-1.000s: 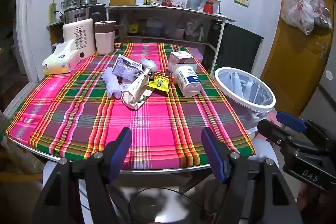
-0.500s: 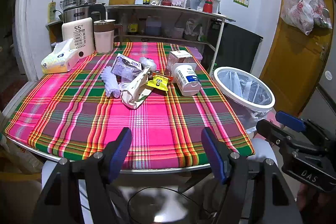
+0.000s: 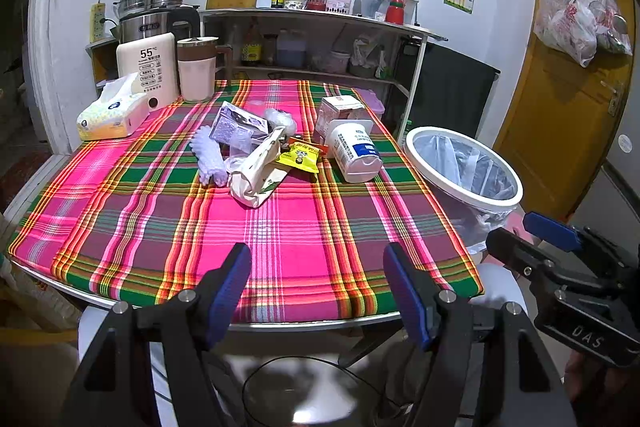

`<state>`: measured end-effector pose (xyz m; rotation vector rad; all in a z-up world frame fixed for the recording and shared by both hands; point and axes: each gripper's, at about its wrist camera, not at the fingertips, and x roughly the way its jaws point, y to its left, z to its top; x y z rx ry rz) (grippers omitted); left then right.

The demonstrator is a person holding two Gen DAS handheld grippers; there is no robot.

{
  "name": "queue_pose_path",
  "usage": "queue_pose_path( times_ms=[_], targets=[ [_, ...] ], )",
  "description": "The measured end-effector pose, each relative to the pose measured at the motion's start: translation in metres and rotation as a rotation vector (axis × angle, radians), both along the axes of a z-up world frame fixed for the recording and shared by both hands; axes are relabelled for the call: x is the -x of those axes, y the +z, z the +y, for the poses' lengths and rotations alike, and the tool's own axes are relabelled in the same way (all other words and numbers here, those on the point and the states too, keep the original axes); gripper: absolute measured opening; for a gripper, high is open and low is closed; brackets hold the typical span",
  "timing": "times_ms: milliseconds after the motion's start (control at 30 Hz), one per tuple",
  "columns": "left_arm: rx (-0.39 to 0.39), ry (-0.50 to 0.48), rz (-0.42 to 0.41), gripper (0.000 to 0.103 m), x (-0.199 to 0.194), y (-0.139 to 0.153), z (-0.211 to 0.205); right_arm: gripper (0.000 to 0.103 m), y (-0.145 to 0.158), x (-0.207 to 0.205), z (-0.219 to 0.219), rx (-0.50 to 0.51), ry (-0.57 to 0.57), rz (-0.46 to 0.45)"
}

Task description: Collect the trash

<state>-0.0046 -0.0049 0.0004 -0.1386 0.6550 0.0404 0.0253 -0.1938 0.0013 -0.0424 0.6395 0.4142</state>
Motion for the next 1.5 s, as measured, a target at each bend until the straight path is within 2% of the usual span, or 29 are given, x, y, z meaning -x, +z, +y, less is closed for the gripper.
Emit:
queue_pose_path(
  times_ms=[533,767,1500],
  targets=[
    [0.003,0.000,0.002,0.070,0.000,0.000,0.001,0.066,-0.002,-0.002,0.000,0.003,0.000,0.003],
    [0.002,-0.007,0.008,0.070,0.005,-0.001,-0.018,0.066,-0.001,-0.002,-0.002,0.006,0.001,0.007],
    [0.013,-0.008,0.015,0.070,0.003,-0.004,-0.016,0.066,-0.004,-0.002,-0.001,0.009,0.005,0.011]
  ],
)
